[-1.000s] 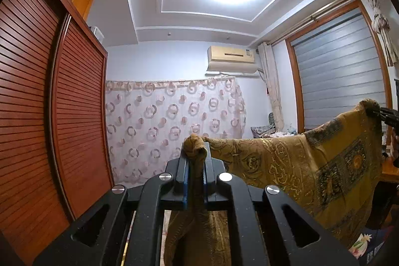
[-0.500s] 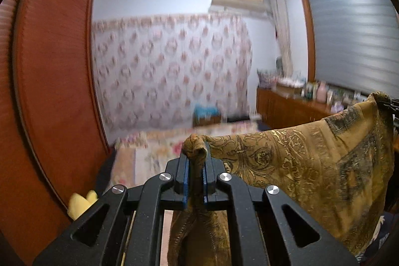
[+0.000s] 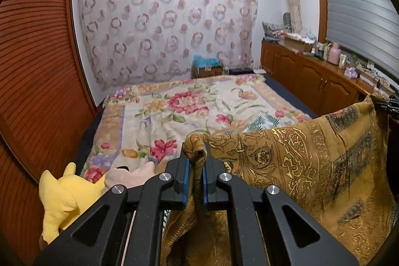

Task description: Fold small clothes

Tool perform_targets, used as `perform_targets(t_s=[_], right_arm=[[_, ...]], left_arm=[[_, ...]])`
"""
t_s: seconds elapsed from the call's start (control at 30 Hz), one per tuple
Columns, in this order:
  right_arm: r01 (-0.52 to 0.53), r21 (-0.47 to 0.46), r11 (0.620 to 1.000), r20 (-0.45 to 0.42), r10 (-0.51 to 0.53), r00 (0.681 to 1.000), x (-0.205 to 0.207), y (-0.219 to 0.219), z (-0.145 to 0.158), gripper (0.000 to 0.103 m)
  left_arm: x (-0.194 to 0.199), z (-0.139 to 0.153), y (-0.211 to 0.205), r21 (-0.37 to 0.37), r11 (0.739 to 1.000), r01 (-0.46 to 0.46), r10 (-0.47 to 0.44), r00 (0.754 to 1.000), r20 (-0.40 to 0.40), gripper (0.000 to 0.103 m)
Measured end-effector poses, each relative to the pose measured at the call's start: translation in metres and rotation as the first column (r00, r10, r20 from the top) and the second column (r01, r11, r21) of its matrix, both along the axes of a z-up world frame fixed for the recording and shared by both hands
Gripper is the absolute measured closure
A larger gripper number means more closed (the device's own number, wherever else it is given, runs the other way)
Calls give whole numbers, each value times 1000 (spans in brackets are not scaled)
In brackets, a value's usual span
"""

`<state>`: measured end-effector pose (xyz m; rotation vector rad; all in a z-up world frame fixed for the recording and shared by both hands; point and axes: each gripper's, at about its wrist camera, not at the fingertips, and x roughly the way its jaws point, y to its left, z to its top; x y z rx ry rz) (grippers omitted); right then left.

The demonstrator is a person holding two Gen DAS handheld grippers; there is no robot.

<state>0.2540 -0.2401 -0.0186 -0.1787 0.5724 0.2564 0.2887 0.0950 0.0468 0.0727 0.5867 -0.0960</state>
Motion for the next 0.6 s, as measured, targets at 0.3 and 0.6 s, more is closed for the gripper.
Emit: perform_targets(t_s=[0.3,0.6], right_arm=[[19,23,1000,-75,-18,997,44,-27,15,93],[32,-8,999,-96,-33,995,42,-22,27,47]], left_arm=[[38,-31,3,8,1000,-2,3,996,-89,90],[27,-49,15,34,999,9,-5,992,-125,36]])
